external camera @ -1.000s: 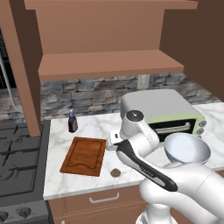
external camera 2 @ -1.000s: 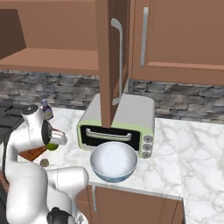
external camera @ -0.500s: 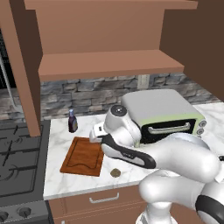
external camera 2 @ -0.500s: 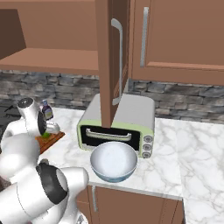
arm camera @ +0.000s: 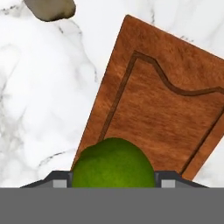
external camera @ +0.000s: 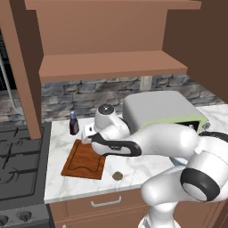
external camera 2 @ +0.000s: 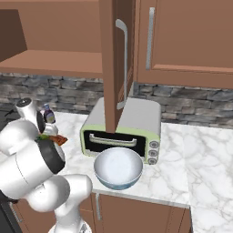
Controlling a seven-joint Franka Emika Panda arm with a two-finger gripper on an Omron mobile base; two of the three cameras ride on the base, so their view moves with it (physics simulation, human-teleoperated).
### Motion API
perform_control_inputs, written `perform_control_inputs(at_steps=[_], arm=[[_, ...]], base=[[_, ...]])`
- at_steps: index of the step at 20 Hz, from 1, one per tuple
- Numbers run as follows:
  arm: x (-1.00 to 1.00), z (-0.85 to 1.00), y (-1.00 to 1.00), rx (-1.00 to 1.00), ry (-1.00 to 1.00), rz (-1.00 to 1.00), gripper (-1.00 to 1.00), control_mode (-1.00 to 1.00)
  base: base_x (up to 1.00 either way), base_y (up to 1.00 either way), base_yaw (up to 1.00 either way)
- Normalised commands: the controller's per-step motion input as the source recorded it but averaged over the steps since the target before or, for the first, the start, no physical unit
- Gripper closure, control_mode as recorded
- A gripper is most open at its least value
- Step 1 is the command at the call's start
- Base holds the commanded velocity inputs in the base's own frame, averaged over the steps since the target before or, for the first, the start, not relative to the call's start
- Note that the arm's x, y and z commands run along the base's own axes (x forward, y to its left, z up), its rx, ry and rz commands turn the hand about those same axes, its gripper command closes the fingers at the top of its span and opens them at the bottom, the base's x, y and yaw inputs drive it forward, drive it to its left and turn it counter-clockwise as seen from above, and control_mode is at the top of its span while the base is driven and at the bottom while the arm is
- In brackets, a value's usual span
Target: Open the cabinet. Place the bowl and condiment on the counter. Then place the lime and garlic on the cutting board.
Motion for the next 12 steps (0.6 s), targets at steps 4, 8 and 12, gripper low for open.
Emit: perform_control_inputs(at_steps=[4, 8, 12], arm=[[0.23, -0.54, 0.0, 0.0, 0.0, 0.0, 1.0, -1.0], [0.4, -0.33, 0.05, 0.0, 0.0, 0.0, 1.0, -1.0], [0.36, -0.03, 0.26, 0.0, 0.0, 0.01, 1.0, -1.0]], base=[[0.0, 0.0, 0.0], [0.0, 0.0, 0.0], [0.0, 0.0, 0.0]])
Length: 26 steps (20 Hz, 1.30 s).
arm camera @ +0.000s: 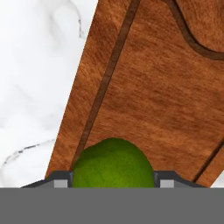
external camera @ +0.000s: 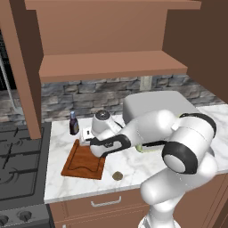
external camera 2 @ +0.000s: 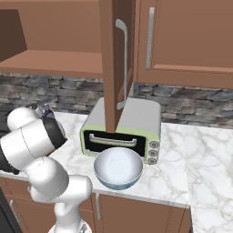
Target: Open the cabinet. Place the bowl and condiment on the counter. Then place the lime and garlic on the cutting board.
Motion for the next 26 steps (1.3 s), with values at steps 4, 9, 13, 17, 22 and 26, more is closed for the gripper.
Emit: perform_control_inputs(at_steps=[4, 9, 13, 17, 22, 26], arm=[[0.12, 0.0, 0.29, 0.0, 0.0, 0.01, 1.0, -1.0], [0.0, -0.09, 0.22, 0.0, 0.0, 0.0, 1.0, -1.0], [0.02, -0.03, 0.0, 0.0, 0.0, 0.0, -1.0, -1.0], [0.04, 0.03, -0.02, 0.0, 0.0, 0.0, -1.0, -1.0], [0.0, 0.36, -0.1, 0.05, 0.0, 0.0, -1.0, -1.0], [-0.27, 0.77, -0.24, 0.09, 0.0, 0.01, -1.0, -1.0]], base=[[0.0, 0.0, 0.0], [0.0, 0.0, 0.0], [0.0, 0.0, 0.0], [0.0, 0.0, 0.0], [0.0, 0.0, 0.0], [0.0, 0.0, 0.0]])
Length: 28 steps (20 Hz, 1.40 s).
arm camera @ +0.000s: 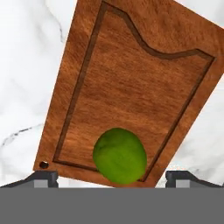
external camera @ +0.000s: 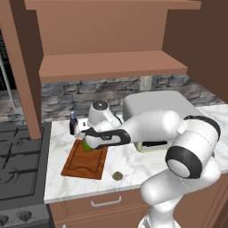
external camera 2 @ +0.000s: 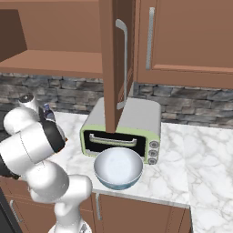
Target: Open the cabinet. Place the bowl and condiment on the counter. Then place the lime and garlic on the cutting board.
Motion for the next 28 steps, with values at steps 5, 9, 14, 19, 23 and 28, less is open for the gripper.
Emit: perform_control_inputs(at_steps=[5, 9, 14, 19, 23, 28], arm=[[-0.99, 0.48, -0.67, 0.02, 0.1, 0.0, -1.0, -1.0], [-0.98, 0.03, -0.6, 0.0, 0.19, 0.0, -1.0, -1.0], [-0.5, -0.15, -0.15, -0.02, 0.17, 0.04, -1.0, -1.0], [-0.15, -0.44, 0.0, 0.0, 0.09, 0.14, -1.0, -1.0], [0.0, -0.54, 0.0, -0.06, 0.13, 0.12, -1.0, -1.0], [0.0, -0.58, 0.01, -0.11, 0.13, 0.09, -1.0, -1.0]], base=[[0.0, 0.0, 0.0], [0.0, 0.0, 0.0], [0.0, 0.0, 0.0], [0.0, 0.0, 0.0], [0.0, 0.0, 0.0], [0.0, 0.0, 0.0]])
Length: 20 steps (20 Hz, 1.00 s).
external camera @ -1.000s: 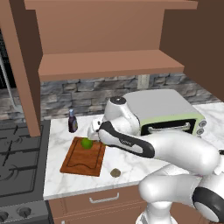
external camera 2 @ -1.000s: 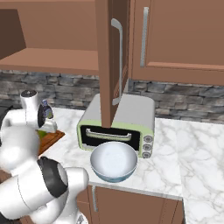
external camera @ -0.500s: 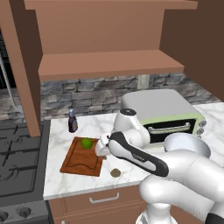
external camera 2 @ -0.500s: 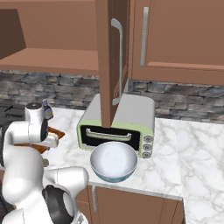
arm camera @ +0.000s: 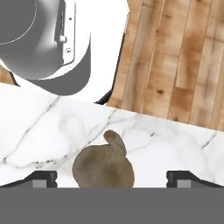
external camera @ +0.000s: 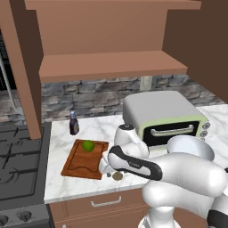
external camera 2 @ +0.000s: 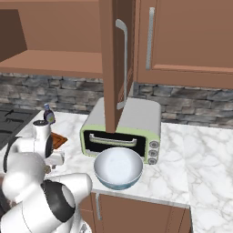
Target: Open the cabinet. Place the bowl and condiment on the counter. Then place the lime and garlic on the cutting board.
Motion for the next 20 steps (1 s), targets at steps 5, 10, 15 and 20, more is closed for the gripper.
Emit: perform_control_inputs(at_steps=[5, 10, 15, 20], arm=[[0.0, -0.43, 0.0, -0.08, 0.07, 0.08, -1.0, -1.0], [0.0, -0.24, 0.0, -0.03, 0.0, 0.07, -1.0, -1.0], [0.0, -0.18, 0.0, 0.0, 0.0, 0.06, -1.0, -1.0], [-0.1, -0.03, 0.0, 0.0, 0.0, 0.02, 1.0, -1.0]], base=[[0.0, 0.0, 0.0], [0.0, 0.0, 0.0], [0.0, 0.0, 0.0], [0.0, 0.0, 0.0]])
